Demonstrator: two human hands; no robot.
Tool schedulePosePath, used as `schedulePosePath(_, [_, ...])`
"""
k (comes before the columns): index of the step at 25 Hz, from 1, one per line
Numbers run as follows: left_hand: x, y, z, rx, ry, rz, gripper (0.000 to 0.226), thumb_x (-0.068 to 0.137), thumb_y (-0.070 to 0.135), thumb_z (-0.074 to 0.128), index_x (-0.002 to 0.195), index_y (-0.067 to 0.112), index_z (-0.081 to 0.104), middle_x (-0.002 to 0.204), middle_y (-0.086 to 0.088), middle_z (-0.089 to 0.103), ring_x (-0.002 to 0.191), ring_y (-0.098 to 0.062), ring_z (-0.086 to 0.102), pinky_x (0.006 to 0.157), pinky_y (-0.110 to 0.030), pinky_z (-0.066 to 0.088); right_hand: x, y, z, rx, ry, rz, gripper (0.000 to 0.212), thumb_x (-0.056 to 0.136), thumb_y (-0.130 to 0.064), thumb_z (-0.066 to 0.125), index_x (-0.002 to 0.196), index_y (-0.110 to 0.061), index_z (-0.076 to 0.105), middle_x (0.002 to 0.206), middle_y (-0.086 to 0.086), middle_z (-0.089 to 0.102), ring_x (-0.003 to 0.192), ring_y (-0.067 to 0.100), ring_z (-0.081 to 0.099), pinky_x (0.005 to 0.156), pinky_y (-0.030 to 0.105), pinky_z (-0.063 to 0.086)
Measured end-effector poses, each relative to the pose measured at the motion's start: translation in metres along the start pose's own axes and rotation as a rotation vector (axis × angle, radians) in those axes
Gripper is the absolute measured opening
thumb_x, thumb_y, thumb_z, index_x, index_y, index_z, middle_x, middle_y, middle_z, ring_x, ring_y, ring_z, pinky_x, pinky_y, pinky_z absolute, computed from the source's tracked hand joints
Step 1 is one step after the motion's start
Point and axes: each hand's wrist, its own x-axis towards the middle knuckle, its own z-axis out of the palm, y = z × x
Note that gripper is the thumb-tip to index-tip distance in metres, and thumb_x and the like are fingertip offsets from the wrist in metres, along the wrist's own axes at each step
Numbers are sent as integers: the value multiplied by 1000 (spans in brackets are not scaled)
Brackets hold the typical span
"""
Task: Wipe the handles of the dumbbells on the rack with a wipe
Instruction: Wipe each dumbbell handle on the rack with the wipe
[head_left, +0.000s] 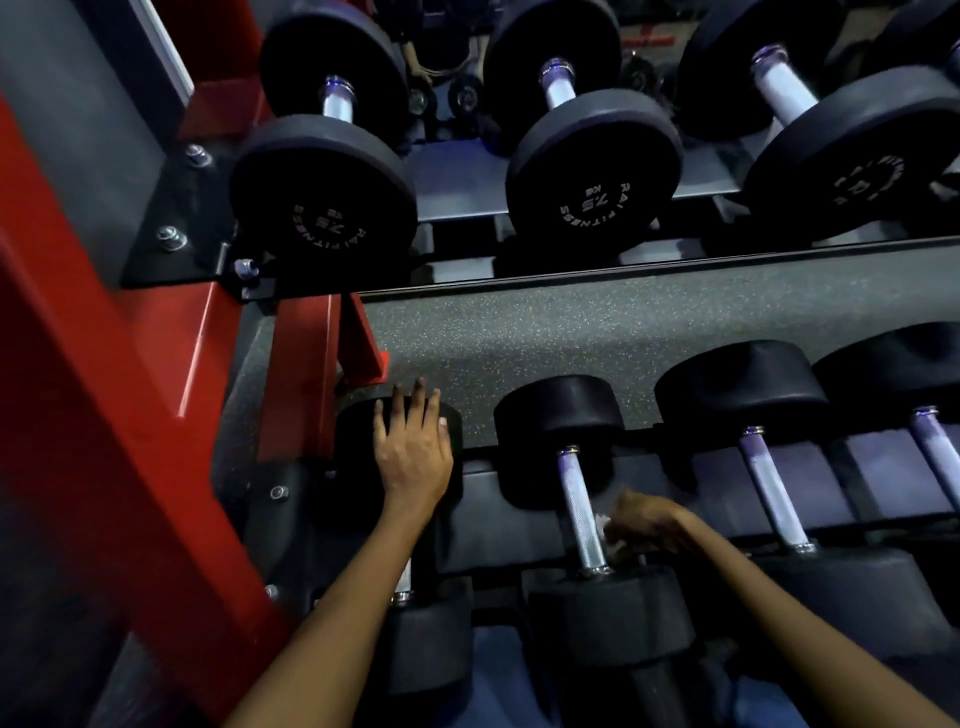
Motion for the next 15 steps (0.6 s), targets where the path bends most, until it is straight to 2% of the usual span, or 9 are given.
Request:
schedulePosePath(2, [3,0,1,18,3,-5,48,94,29,32,128,12,62,138,-5,57,131,-31,48,110,-51,24,7,-15,-4,74,36,-96,26,90,1,49,71,-10,65,57,3,63,56,12,55,44,13,36])
schedulePosePath(4, [1,-1,4,46,6,4,49,94,30,32,132,12,59,140,-4,54,134,-30,45,109,-53,24,16,-29,-2,412,264,-172,38,89,5,50,54,-9,53,58,7,47,58,14,41,44,18,32])
schedulePosePath(5, [1,-1,4,51,12,8,49,95,30,32,132,12,58,141,-4,54,134,-30,45,109,-53,25,23,-27,-1,358,304,-136,39,89,2,52,54,-13,46,55,3,42,55,12,37,45,21,29])
schedulePosePath(6, [1,-1,5,48,15,11,49,94,30,32,132,12,58,141,-4,54,134,-30,45,109,-54,26,19,-18,1,216,298,-149,37,88,-3,55,55,-15,45,50,-1,42,51,10,37,45,22,28])
schedulePosePath(8, [1,-1,7,40,30,15,49,94,29,33,131,11,59,140,-4,55,132,-31,47,107,-54,29,-1,-1,4,-7,66,-88,23,85,-15,55,62,-19,49,44,-9,49,43,1,44,41,17,32])
schedulePosePath(10, [3,-1,8,44,48,15,49,93,28,33,130,11,60,138,-4,57,130,-31,49,105,-55,33,-3,7,-5,-134,-77,-45,19,88,-10,50,72,-15,58,61,-9,57,59,3,53,49,12,37])
schedulePosePath(11, [6,-1,8,40,58,24,49,93,28,33,130,11,60,138,-4,57,130,-32,49,105,-55,35,4,-2,-9,-68,-54,-119,22,88,-1,47,72,-7,60,68,1,55,67,12,52,54,15,38])
schedulePosePath(13, [3,-3,8,32,65,36,48,93,28,34,130,11,60,138,-4,57,130,-31,50,105,-55,37,12,-23,-7,353,151,-186,29,84,13,40,65,-5,54,68,7,50,65,17,48,58,22,44])
schedulePosePath(15, [2,-4,9,34,78,35,48,93,28,34,131,10,59,138,-4,56,130,-31,49,106,-55,33,18,-19,1,302,151,-201,33,86,15,39,65,-9,49,64,5,51,57,11,51,52,17,48])
